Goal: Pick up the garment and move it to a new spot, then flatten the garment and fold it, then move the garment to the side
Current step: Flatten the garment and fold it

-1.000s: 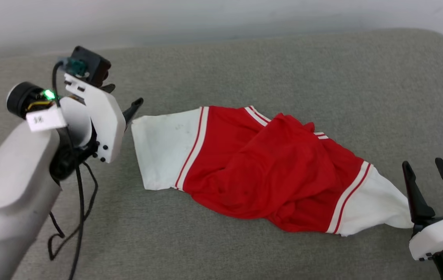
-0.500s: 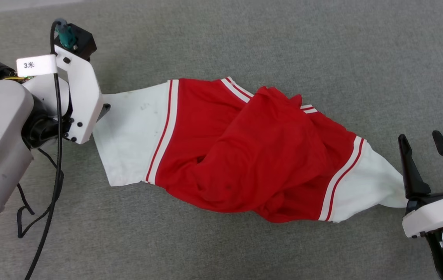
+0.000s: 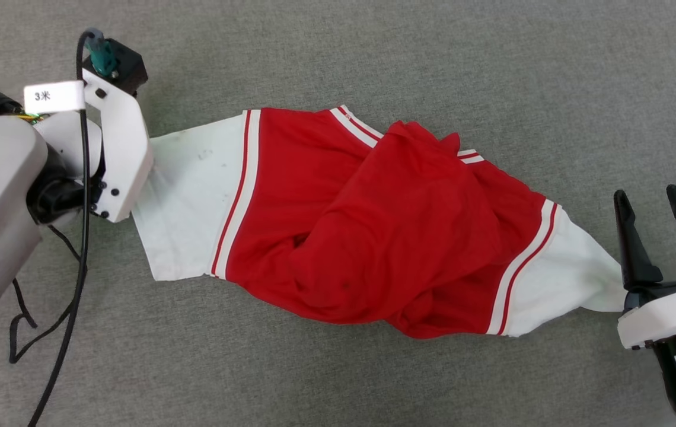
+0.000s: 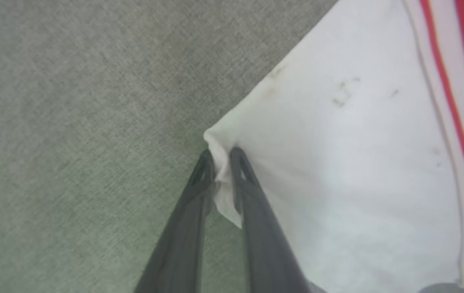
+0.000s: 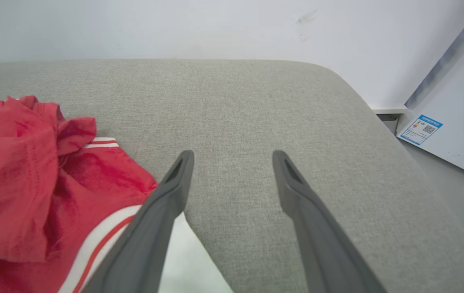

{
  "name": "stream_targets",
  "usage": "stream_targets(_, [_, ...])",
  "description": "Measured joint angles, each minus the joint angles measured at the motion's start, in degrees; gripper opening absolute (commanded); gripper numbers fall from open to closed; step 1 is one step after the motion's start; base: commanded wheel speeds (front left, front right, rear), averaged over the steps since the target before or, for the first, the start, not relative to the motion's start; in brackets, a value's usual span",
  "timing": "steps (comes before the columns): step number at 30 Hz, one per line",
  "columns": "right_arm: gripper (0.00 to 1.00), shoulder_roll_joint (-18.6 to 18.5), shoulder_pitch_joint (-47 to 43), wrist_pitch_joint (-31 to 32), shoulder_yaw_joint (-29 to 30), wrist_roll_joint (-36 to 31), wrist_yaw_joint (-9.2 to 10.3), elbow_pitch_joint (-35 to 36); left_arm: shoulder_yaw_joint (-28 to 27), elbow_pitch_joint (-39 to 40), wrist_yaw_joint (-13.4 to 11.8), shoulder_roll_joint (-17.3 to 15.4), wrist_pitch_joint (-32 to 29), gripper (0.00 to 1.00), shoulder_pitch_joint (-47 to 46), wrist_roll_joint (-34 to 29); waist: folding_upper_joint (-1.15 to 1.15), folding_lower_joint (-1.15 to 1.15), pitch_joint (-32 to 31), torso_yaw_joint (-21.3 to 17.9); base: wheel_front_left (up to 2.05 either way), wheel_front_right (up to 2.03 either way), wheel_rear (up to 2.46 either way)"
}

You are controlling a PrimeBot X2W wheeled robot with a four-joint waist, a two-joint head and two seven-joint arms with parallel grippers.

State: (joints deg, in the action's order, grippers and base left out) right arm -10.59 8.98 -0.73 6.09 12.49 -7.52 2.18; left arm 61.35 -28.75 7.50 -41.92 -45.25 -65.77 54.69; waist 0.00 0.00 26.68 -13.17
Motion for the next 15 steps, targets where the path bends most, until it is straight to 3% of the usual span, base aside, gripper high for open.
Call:
stream_targets(6, [1.00, -4.2, 0.2, 2.6, 0.1, 0.5, 0.00, 0.3, 3.0, -1.0, 0.0, 0.3, 9.6, 0.00, 0.5, -1.1, 0.00, 0.00, -2.8, 1.2, 0.00, 0.00, 0.00])
stream_targets(15, [1.00, -18.3, 0.5, 16.8, -3.7, 7.4, 0.00, 3.0, 3.6, 0.5, 0.0, -1.4, 19.8, 0.00, 0.8, 0.6, 0.00, 0.00, -8.3, 3.8, 0.00, 0.00, 0.00])
